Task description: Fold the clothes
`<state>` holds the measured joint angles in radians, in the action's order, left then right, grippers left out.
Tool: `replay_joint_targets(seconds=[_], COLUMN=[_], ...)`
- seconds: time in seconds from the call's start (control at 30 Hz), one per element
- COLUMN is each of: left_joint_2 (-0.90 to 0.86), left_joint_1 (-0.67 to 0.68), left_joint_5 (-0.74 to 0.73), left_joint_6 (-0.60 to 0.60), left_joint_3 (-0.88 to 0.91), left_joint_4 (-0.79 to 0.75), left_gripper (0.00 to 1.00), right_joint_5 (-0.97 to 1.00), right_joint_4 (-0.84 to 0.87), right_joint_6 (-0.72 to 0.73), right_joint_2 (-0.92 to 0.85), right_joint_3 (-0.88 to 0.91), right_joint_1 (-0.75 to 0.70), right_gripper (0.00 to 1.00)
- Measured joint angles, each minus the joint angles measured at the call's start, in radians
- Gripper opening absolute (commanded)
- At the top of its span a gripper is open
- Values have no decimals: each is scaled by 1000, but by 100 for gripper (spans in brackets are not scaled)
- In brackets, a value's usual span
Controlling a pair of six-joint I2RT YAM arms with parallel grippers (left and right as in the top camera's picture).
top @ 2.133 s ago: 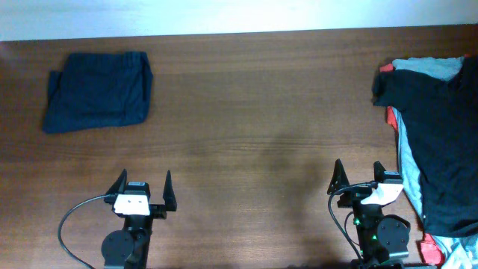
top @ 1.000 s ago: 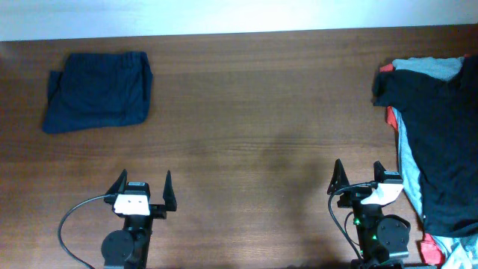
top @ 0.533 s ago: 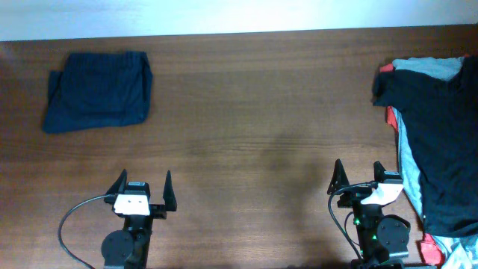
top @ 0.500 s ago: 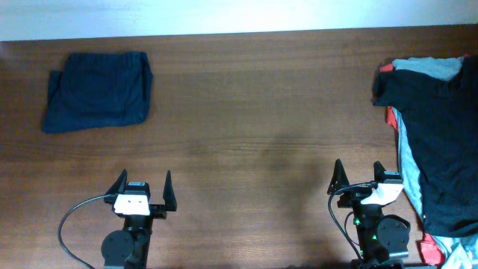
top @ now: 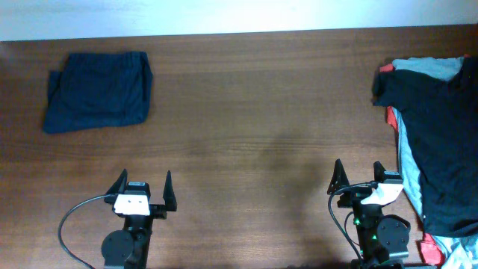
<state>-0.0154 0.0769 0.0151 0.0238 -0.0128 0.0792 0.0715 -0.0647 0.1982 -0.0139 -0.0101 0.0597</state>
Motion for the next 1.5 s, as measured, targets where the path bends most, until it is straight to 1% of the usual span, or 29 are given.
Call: replay_joint_targets(seconds=[0.77,0.93,1.03,1.13,1.27,1.4,1.5], left_joint_2=[0,0,0,0,0,0,0], left_joint_1=[0,0,0,0,0,0,0], left_joint_5=[0,0,0,0,0,0,0], left_joint_6=[0,0,0,0,0,0,1], left_joint_3=[0,0,0,0,0,0,0], left_joint_4=[0,0,0,0,0,0,0], left_gripper=[99,99,99,99,99,99,99], right_joint_5=[0,-25,-26,-5,60,138,208], right_joint_4=[2,1,-31,-88,-214,-357,-484], right_joint_6=[0,0,0,1,0,0,-1], right_joint_2=[0,0,0,0,-27,-138,-291], right_joint_3=[0,-1,-24,-104,-290,-523,-714], right_joint_1=[0,0,0,0,0,0,0], right_gripper=[99,98,98,98,98,99,98])
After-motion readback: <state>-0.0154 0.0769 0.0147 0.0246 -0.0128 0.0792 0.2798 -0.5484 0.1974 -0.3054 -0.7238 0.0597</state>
